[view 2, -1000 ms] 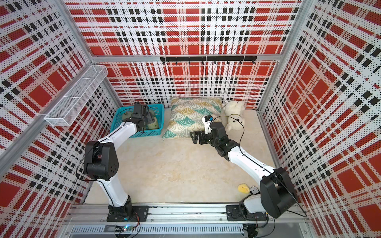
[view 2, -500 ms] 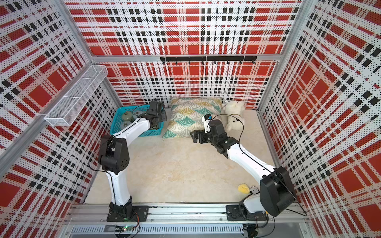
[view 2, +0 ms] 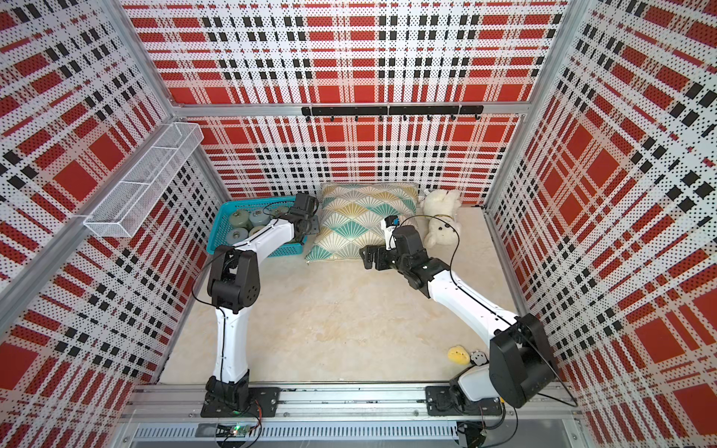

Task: Take the tea canister out of the basket
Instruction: Move the basket to the center of the board.

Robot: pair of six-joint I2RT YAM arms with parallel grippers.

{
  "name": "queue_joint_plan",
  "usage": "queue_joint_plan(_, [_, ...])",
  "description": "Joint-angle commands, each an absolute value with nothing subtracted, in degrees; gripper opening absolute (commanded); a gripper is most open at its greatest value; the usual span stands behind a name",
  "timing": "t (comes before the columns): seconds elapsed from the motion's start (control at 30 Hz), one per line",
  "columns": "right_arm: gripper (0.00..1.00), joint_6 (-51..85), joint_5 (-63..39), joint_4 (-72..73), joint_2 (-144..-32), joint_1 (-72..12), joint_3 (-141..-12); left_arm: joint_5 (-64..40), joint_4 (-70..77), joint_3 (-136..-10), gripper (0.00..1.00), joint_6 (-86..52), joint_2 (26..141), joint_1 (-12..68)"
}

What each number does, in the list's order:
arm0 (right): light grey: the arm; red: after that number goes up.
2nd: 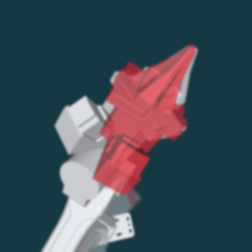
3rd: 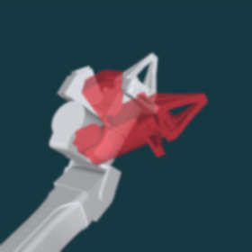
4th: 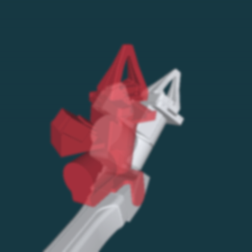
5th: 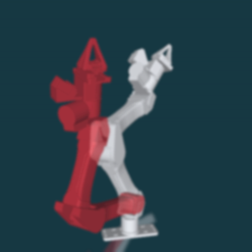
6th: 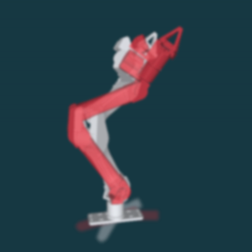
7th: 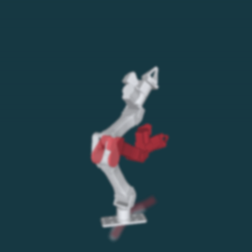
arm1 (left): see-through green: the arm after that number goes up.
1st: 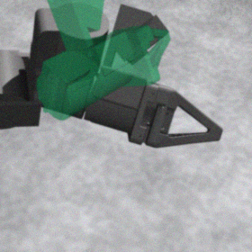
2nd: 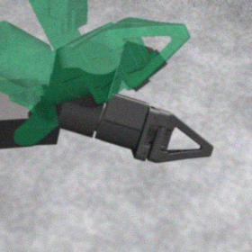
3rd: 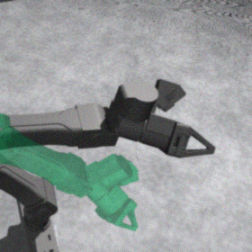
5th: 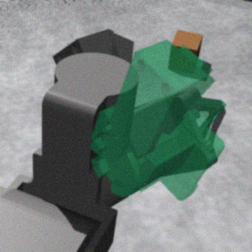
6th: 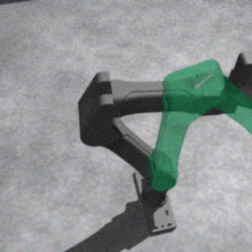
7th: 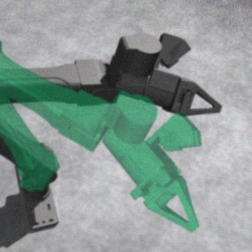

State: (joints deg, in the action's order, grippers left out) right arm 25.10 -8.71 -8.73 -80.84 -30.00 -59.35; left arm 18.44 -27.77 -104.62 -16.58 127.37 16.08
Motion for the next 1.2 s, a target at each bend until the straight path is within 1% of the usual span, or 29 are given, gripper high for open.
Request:
queue_joint_plan(0.0, [1.0, 24.61, -8.0, -8.29, -78.86, -30.44, -59.04, 20.1, -29.25, -103.89, 0.1, -18.2, 127.34, 15.11])
queue_joint_plan(0.03, [1.0, 24.61, -8.01, -8.21, -78.77, -30.48, -58.97, 20.33, -29.19, -103.21, 0.09, -18.15, 126.99, 14.82])
queue_joint_plan(0.13, [1.0, 24.76, -8.17, -8.0, -78.6, -30.51, -58.85, 20.64, -29.19, -100.75, 0.0, -18.23, 125.15, 14.59])
queue_joint_plan(0.23, [1.0, 24.74, -8.24, -8.0, -78.62, -30.45, -58.71, 21.13, -28.43, -96.41, 0.0, -18.72, 121.69, 14.59])
queue_joint_plan(0.47, [1.0, 25.16, -9.32, -7.42, -78.16, -30.52, -58.43, 21.86, -24.9, -80.63, 0.0, -20.77, 110.37, 14.86])
queue_joint_plan(0.63, [1.0, 25.39, -9.65, -7.3, -77.71, -30.59, -58.19, 20.79, -23.88, -69.62, 0.0, -25.47, 102.27, 16.06])
queue_joint_plan(0.87, [1.0, 25.42, -9.8, -7.07, -77.36, -30.84, -58.02, 24.45, -24.35, -58.8, 0.0, -30.1, 92.83, 24.1])
queue_joint_plan(1.17, [1.0, 25.47, -9.73, -6.76, -76.87, -30.94, -57.65, 25.93, -23.77, -48.68, 0.0, -38.1, 85.74, 33.9])
